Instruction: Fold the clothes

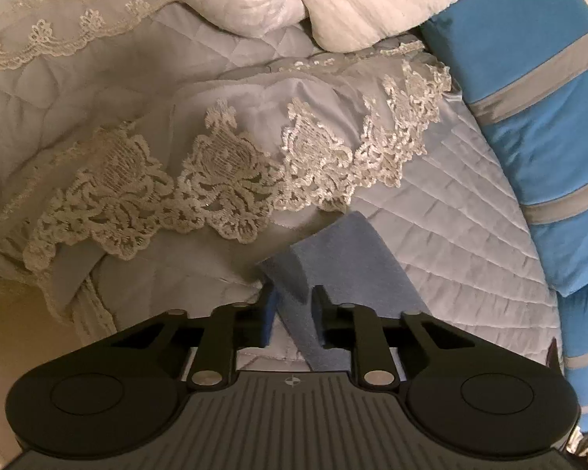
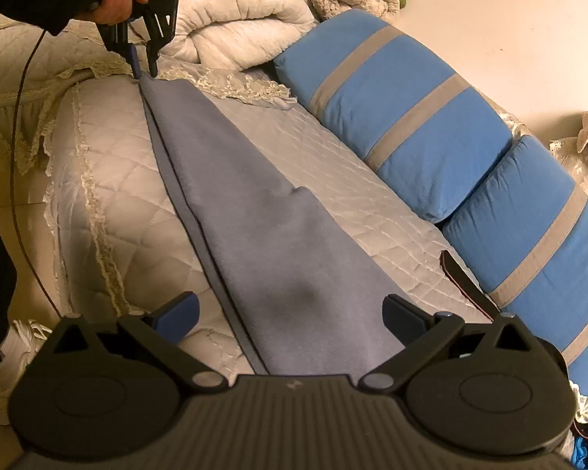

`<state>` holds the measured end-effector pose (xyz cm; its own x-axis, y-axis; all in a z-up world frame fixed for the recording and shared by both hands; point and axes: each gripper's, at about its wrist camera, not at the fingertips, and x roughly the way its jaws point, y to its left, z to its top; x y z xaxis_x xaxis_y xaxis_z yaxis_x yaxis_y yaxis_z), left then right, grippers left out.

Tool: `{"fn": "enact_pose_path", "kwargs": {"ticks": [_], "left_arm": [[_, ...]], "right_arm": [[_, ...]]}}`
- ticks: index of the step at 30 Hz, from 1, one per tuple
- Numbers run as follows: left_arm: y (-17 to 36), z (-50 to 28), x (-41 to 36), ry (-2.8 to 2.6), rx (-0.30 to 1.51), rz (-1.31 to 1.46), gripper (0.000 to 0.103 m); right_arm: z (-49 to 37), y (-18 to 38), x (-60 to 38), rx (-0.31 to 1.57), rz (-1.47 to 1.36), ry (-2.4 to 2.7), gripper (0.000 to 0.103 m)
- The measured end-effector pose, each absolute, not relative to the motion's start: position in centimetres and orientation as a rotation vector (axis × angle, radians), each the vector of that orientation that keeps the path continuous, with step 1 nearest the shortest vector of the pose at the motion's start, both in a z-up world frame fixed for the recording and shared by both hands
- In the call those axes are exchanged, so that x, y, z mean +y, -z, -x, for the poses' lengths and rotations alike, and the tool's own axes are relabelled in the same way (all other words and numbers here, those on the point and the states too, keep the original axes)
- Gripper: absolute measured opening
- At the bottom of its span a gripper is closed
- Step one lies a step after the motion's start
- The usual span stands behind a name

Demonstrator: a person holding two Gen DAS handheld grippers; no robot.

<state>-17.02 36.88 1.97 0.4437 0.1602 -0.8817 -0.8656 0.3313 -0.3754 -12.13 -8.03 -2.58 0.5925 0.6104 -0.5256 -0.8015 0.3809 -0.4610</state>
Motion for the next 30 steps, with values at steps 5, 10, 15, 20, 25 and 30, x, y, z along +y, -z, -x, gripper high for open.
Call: {"fn": "enact_pose_path", "kwargs": {"ticks": [5, 10, 15, 20, 25, 30], "left_arm": [[-2.4, 17.0, 36.8, -0.803, 0.828, 0.981, 0.002], [-3.0, 16.6, 36.5, -0.827, 0.806, 0.924, 0.002], [-2.7, 16.2, 36.5, -0.832, 0.839, 0.893, 0.004], [-1.9, 16.3, 36.5, -0.851, 0.908, 0.874, 0.037], [-0.6, 17.2, 36.9, -0.83, 0.91, 1.022, 0.047], [-0.2, 17.7, 37.0, -0.836, 0.839, 1.075, 0.051]], "right_arm": [[12.3, 2.7, -8.0, 0.282, 0.76, -0.921, 0.103], [12.3, 2.7, -8.1, 0.281, 0.761, -0.918, 0.103], [12.4, 2.7, -8.1, 0.282, 0.765, -0.918, 0.103], [12.4, 2.7, -8.1, 0.281, 0.77, -0.919, 0.103], [12.3, 2.7, -8.1, 0.282, 0.77, -0.918, 0.103], [12.5, 2.8, -8.0, 0.277, 0.776, -0.922, 0.103]]}}
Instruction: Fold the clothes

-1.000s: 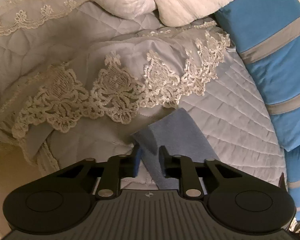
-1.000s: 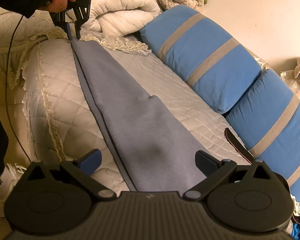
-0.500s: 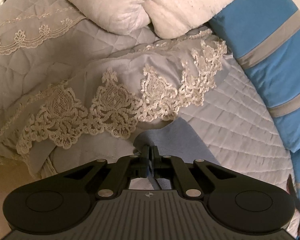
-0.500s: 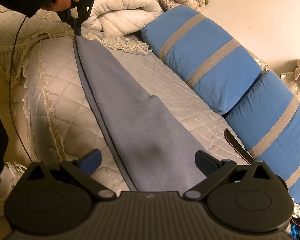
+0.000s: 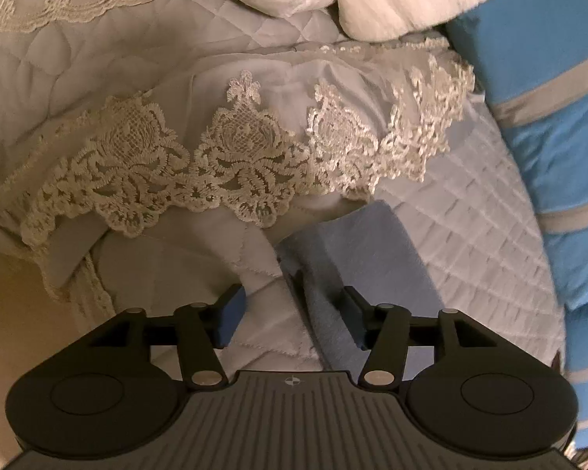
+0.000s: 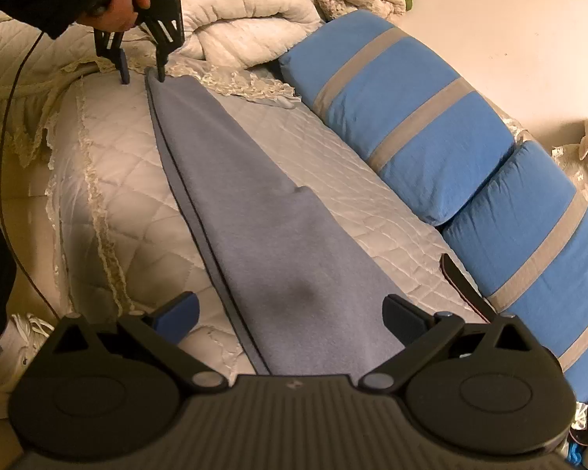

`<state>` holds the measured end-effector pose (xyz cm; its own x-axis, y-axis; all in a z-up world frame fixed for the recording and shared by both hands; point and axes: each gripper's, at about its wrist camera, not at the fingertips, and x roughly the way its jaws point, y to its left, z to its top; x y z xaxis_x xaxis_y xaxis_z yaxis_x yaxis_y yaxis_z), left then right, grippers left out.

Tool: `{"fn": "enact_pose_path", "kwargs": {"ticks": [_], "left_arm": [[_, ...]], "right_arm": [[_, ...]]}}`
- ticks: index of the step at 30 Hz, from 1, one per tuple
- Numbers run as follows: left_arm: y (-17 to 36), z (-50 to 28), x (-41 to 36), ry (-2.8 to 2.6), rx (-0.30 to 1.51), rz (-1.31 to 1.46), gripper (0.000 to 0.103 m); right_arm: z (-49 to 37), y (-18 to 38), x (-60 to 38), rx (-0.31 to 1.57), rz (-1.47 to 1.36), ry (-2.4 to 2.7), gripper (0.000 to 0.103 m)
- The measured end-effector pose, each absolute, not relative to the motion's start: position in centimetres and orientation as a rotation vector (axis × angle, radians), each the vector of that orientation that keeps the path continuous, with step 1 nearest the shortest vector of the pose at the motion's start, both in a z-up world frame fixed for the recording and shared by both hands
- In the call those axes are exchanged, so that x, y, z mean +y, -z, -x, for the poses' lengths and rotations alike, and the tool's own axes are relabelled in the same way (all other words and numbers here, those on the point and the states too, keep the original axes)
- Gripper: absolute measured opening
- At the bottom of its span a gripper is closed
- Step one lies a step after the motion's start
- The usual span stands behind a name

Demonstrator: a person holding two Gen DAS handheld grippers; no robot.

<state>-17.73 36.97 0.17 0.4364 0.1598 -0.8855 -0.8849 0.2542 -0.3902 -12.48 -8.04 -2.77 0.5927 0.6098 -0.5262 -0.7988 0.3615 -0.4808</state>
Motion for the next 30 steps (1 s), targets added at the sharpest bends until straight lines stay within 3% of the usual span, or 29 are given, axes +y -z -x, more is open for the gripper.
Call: {"fn": "enact_pose_path", "kwargs": {"ticks": [16, 17, 18, 19, 24, 30], "left_arm": [[1.1, 18.8, 37.4, -0.745, 0.622, 1.247, 0.05], [1.1, 18.8, 37.4, -0.743, 0.619, 1.247, 0.048], [1.2, 18.8, 37.4, -0.739, 0.622, 1.251, 0.023], [1.3, 18.8, 37.5, -0.733, 0.635, 1.26, 0.006], [-2.4, 17.1, 36.0, -0.688, 0.618, 1.034, 0.005], [-10.1, 13.9, 28.5, -0.499, 0.489, 0.62, 0.005]], "right_arm": [[12.7, 2.9, -7.9, 0.27, 0.782, -0.919, 0.103], [12.7, 2.9, -7.9, 0.271, 0.783, -0.918, 0.103], [12.6, 2.9, -7.9, 0.271, 0.783, -0.917, 0.103], [12.7, 2.9, -7.9, 0.271, 0.784, -0.917, 0.103], [12.8, 2.9, -7.9, 0.263, 0.784, -0.917, 0.103], [13.0, 2.9, -7.8, 0.262, 0.788, -0.927, 0.103]]}}
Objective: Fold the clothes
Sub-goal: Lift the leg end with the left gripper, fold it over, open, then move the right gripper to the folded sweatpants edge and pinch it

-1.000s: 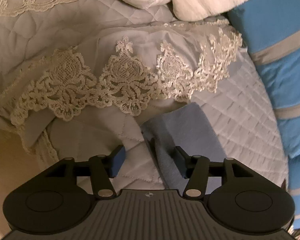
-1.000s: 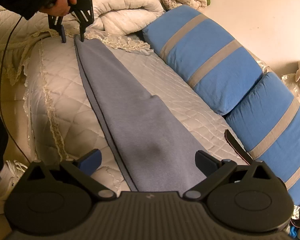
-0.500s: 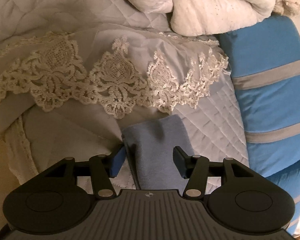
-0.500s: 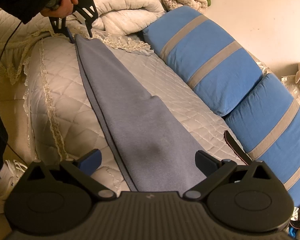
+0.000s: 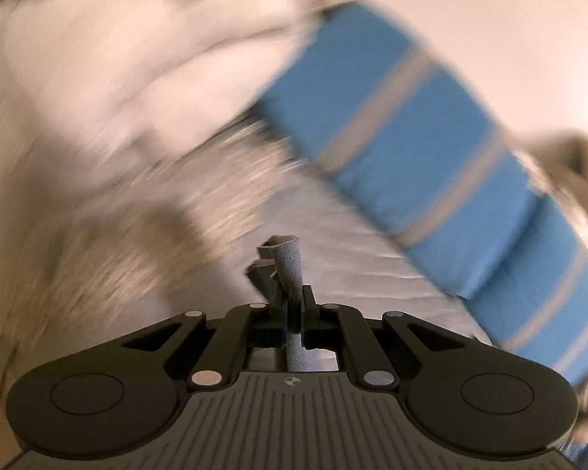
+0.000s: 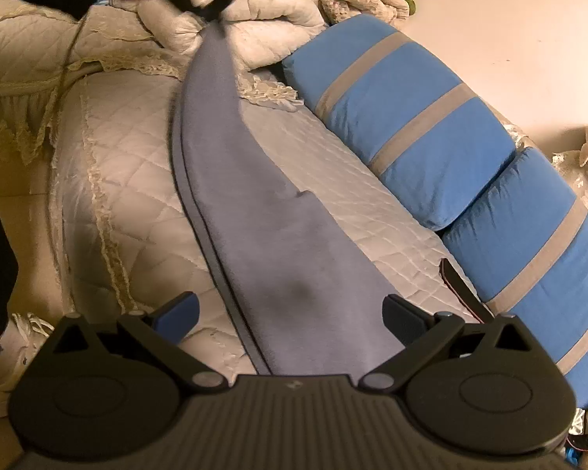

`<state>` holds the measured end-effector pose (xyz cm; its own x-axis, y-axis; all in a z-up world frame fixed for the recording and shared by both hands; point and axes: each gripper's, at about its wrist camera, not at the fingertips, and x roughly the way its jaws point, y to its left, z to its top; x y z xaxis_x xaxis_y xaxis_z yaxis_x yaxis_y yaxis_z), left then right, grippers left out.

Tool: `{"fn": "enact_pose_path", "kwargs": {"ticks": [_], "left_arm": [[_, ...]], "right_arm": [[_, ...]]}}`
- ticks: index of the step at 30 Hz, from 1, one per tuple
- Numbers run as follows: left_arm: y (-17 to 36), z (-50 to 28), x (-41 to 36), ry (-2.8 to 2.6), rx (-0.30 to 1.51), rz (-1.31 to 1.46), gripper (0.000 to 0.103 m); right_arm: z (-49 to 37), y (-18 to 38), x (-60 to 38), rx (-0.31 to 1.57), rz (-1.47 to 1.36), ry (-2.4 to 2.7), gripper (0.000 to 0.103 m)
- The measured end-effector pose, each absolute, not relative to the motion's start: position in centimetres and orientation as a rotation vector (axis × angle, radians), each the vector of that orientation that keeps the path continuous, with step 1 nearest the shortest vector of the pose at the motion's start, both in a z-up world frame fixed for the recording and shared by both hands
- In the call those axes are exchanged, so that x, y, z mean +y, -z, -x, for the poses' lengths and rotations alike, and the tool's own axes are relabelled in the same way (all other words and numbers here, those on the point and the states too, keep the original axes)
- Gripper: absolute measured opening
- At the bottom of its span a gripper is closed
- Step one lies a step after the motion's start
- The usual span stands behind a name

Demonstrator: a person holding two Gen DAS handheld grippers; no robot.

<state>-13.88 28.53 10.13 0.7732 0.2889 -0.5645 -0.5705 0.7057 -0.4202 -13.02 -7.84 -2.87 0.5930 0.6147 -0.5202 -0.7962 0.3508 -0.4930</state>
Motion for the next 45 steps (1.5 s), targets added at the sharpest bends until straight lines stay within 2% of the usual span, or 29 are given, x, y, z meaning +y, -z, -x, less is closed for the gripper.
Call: {"fn": "enact_pose_path", "kwargs": {"ticks": [7, 17, 20, 22, 25, 27, 31, 36, 41, 43, 45], "left_arm": [[-13.0, 10.2, 18.3, -0.196, 0.476, 0.349, 0.005], [-10.1, 7.1, 7.9, 0.092, 0.622, 0.131, 0.007], [-9.3, 6.3, 7.1, 0.195, 0.661, 0.087, 0.025], [-9.7, 6.9, 7.4, 0.2, 0.619, 0.093, 0.042], [-10.1, 7.4, 8.6, 0.121, 0.566, 0.115, 0.053], [-10.0, 7.4, 9.4, 0.052, 0.561, 0.119, 0.055], [-9.5, 7.0, 10.5, -0.089, 0.59, 0.099, 0.056], [-8.8, 6.5, 11.7, -0.156, 0.647, 0.105, 0.056], [-8.8, 6.6, 12.1, -0.169, 0.654, 0.1, 0.056], [-8.8, 6.7, 12.2, -0.168, 0.658, 0.097, 0.056], [-8.7, 6.7, 12.2, -0.166, 0.663, 0.095, 0.056]], "right_arm": [[13.2, 2.9, -7.6, 0.26, 0.794, -0.935, 0.103], [13.0, 3.1, -7.7, 0.28, 0.784, -0.94, 0.103], [12.9, 3.2, -7.9, 0.282, 0.783, -0.937, 0.103], [12.8, 3.0, -8.1, 0.273, 0.762, -0.933, 0.103], [12.5, 2.5, -8.3, 0.26, 0.711, -0.926, 0.103], [12.3, 2.3, -8.4, 0.246, 0.69, -0.918, 0.103], [11.9, 2.4, -8.1, 0.174, 0.742, -0.878, 0.103], [11.3, 3.5, -7.0, -0.006, 0.948, -0.822, 0.101], [9.0, 4.1, -5.8, 0.038, 1.024, -0.907, 0.096], [8.1, 4.0, -5.5, 0.066, 1.018, -0.926, 0.088], [7.6, 4.0, -5.0, 0.081, 1.034, -0.949, 0.086]]}}
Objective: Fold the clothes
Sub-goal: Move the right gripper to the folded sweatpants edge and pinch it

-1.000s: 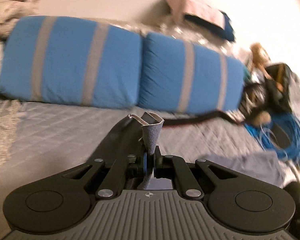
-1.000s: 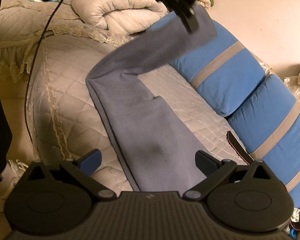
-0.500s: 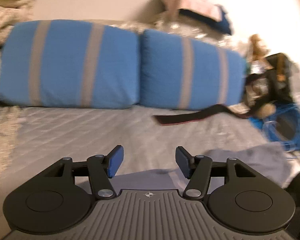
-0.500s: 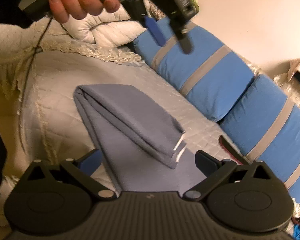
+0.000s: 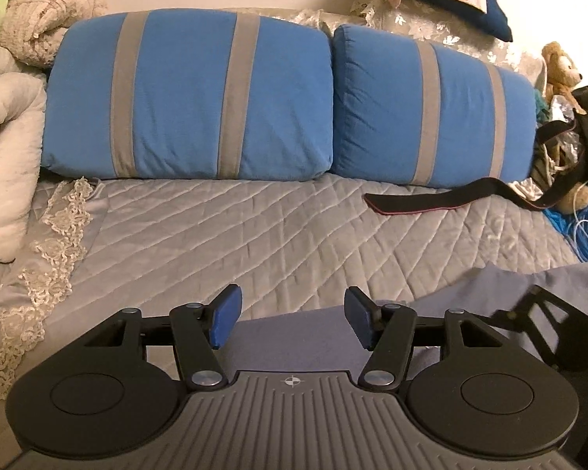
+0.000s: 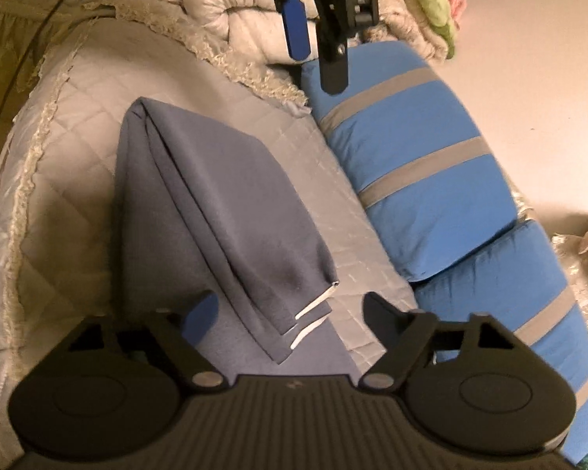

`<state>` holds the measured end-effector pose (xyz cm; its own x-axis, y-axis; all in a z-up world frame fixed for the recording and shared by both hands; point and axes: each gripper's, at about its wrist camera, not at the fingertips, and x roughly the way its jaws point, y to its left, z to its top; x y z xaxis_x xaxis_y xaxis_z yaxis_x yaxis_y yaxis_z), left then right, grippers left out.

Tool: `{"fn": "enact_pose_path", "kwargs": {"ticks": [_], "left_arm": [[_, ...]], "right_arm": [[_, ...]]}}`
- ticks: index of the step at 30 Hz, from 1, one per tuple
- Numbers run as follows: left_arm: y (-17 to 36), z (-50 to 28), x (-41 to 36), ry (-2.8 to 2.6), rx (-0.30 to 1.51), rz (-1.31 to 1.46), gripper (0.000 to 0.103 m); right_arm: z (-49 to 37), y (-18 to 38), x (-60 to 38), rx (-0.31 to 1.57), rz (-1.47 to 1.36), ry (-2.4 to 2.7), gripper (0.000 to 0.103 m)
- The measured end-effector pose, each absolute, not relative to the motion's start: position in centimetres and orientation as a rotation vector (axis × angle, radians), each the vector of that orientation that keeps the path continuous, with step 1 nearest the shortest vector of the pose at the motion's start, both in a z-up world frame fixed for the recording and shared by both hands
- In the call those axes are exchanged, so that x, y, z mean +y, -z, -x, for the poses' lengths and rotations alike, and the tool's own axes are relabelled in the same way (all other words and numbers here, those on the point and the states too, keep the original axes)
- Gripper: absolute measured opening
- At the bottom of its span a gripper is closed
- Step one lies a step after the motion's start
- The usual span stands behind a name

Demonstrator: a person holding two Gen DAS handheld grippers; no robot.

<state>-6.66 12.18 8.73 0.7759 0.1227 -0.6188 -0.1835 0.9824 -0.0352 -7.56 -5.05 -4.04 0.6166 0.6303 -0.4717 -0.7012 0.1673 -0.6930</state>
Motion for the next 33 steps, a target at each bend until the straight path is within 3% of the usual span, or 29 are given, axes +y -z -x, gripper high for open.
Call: {"fn": "enact_pose_path", "kwargs": {"ticks": [9, 11, 13, 15, 24, 25, 26, 28, 30, 33], "left_arm": [[-8.3, 6.6, 12.2, -0.175, 0.684, 0.092, 0.056], [-8.2, 6.4, 12.3, -0.182, 0.689, 0.095, 0.056], [-8.1, 6.3, 12.4, -0.189, 0.696, 0.095, 0.056], [-7.8, 6.3, 12.6, -0.193, 0.704, 0.092, 0.056], [-6.8, 5.9, 14.1, -0.245, 0.758, 0.113, 0.056], [-6.7, 5.8, 14.2, -0.246, 0.764, 0.119, 0.056], [-6.7, 5.8, 14.3, -0.246, 0.768, 0.125, 0.056], [-6.5, 5.7, 14.4, -0.244, 0.776, 0.134, 0.056], [-6.5, 5.6, 14.4, -0.24, 0.782, 0.136, 0.056], [-6.4, 5.5, 14.1, -0.232, 0.787, 0.122, 0.056]], "right_arm": [[5.8, 4.5, -3.4, 0.176, 1.043, -1.015, 0.071], [5.2, 4.4, -3.0, 0.225, 1.018, -1.04, 0.057], [4.9, 3.9, -3.0, 0.296, 0.977, -1.076, 0.009], [5.7, 3.5, -3.4, 0.272, 0.996, -1.078, 0.006], [9.8, 4.2, -6.5, 0.13, 1.195, -1.038, 0.007], [10.0, 4.8, -6.6, 0.117, 1.218, -1.025, 0.028], [10.2, 5.4, -6.7, 0.093, 1.245, -1.003, 0.034], [10.3, 6.3, -6.6, 0.042, 1.296, -0.965, 0.053], [10.1, 6.4, -6.7, 0.013, 1.301, -0.947, 0.059], [9.9, 6.5, -6.8, 0.006, 1.297, -0.937, 0.059]]}}
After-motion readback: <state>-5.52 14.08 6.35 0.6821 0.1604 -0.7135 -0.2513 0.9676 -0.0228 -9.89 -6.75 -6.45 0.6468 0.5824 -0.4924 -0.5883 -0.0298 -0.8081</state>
